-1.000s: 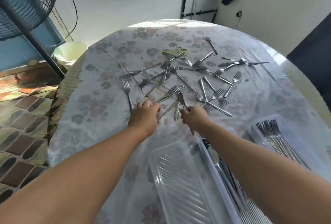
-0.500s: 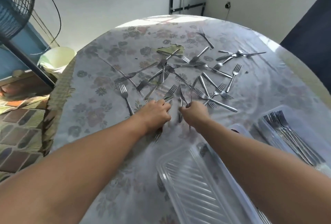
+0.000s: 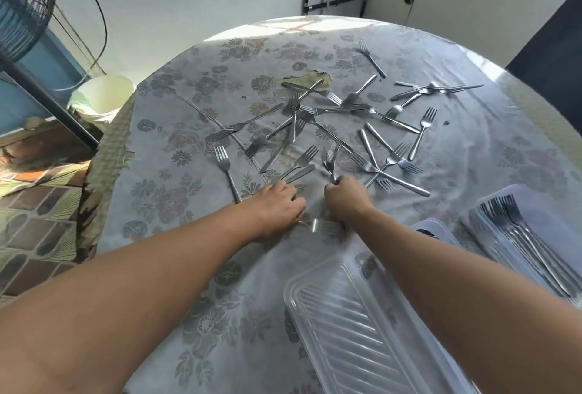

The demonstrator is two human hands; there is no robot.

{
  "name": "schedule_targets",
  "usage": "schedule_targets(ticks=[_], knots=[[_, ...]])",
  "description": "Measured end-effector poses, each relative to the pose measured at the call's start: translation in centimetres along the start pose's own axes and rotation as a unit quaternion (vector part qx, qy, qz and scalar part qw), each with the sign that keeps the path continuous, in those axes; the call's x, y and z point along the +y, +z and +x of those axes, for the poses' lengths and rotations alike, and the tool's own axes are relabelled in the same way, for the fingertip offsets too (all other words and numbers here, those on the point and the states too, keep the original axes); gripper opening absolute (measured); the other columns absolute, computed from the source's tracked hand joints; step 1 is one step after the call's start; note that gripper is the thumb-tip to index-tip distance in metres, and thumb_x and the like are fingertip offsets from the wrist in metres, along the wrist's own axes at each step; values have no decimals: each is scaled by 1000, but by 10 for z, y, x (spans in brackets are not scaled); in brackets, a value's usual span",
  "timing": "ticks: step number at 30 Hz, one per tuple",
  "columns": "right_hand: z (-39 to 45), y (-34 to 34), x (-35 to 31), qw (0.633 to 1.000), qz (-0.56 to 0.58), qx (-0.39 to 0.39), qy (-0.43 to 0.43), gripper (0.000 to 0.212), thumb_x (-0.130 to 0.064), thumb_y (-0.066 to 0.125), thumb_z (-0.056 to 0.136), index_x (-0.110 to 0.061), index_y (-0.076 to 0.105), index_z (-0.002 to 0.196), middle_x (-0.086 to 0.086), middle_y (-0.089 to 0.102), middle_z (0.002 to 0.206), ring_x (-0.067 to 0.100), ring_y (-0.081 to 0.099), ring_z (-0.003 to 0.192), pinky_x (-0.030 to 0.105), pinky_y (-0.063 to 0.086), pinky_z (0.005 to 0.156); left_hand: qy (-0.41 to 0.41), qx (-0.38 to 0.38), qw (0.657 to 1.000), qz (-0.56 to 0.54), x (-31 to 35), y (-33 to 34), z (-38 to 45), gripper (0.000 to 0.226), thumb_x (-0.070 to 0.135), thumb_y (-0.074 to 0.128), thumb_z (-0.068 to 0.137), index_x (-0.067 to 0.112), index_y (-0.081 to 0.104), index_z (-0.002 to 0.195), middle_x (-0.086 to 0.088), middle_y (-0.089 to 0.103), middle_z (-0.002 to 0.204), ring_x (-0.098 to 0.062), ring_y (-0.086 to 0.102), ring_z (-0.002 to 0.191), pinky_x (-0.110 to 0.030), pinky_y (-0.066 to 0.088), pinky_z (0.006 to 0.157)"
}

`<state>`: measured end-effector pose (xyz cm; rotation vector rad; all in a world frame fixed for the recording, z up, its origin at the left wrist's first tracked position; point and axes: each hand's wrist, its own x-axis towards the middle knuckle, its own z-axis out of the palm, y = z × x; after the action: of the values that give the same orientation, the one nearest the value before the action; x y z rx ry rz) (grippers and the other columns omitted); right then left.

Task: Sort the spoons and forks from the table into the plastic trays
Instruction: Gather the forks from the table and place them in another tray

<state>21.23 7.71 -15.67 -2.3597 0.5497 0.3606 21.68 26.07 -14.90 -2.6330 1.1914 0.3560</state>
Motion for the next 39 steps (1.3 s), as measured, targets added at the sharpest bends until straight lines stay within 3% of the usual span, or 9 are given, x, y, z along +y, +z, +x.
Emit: schedule_targets(ticks=[4, 7, 10, 14, 19, 26, 29, 34, 39], knots=[[-3, -16, 0, 993, 118, 29, 9, 32, -37, 48, 84, -9, 62, 92, 9, 74, 93, 34, 68, 91, 44, 55, 81, -42, -8, 988, -146, 4, -6, -4, 16, 22, 44, 106, 13, 45, 119, -13, 53, 123, -31, 47, 112, -42, 40, 95], [-7, -21, 2, 986, 167, 28, 4, 24, -34, 51, 87, -14, 61, 91, 7, 74, 86, 28, 68, 78, 39, 54, 70, -113, 44, 944, -307, 9, -19, -12, 19, 17, 44, 105, 10, 42, 122, -17, 60, 107, -34, 59, 95, -42, 47, 78], [-14, -17, 2, 976, 215, 39, 13, 22, -38, 48, 86, -17, 54, 91, 14, 69, 91, 32, 68, 83, 41, 52, 67, -222, 130, 877, -406, 11, -26, -13, 25, 16, 42, 104, 11, 36, 128, -11, 59, 92, -24, 55, 72, -36, 38, 56], [-25, -9, 3, 973, 229, 32, 2, 24, -41, 47, 79, -17, 51, 83, 7, 61, 79, 28, 59, 74, 52, 56, 76, -368, 149, 816, -419, -7, -25, 0, 46, 36, 55, 99, 8, 43, 134, -12, 62, 114, -34, 60, 102, -38, 45, 77], [-40, -4, 3, 962, 272, 1, -16, 12, -24, 50, 92, -20, 46, 81, 5, 50, 72, 21, 46, 69, 40, 37, 63, -406, 131, 832, -355, -22, -5, 7, 17, 32, 69, 95, 17, 64, 94, -8, 73, 99, -27, 63, 86, -35, 52, 74], [-51, -2, 13, 952, 304, -22, 3, 8, -18, 46, 98, -14, 49, 92, 5, 50, 77, 22, 48, 73, 39, 40, 67, -368, 15, 862, -348, -25, -11, 15, 23, 27, 75, 89, 8, 73, 102, -13, 74, 102, -30, 69, 98, -37, 55, 82], [-53, -7, 11, 949, 313, -22, 5, 10, -19, 46, 98, -14, 48, 89, 4, 50, 76, 21, 49, 73, 36, 39, 63, -354, -24, 865, -354, -23, -17, 14, 24, 18, 66, 90, -1, 68, 105, -19, 70, 106, -33, 66, 96, -34, 48, 73], [-60, -22, 10, 954, 298, -24, 8, 13, -22, 44, 99, -14, 48, 89, 5, 53, 77, 21, 50, 74, 37, 38, 66, -326, -81, 872, -355, -9, -24, 5, 24, 21, 57, 97, 10, 62, 118, -11, 62, 106, -28, 60, 96, -29, 43, 76], [-61, -47, 13, 959, 282, -27, 4, 13, -23, 43, 97, -14, 48, 89, 7, 55, 79, 22, 48, 71, 38, 37, 64, -364, -11, 831, -421, 0, -30, -7, 10, 20, 65, 97, 17, 61, 88, -7, 64, 97, -23, 58, 89, -28, 39, 66]])
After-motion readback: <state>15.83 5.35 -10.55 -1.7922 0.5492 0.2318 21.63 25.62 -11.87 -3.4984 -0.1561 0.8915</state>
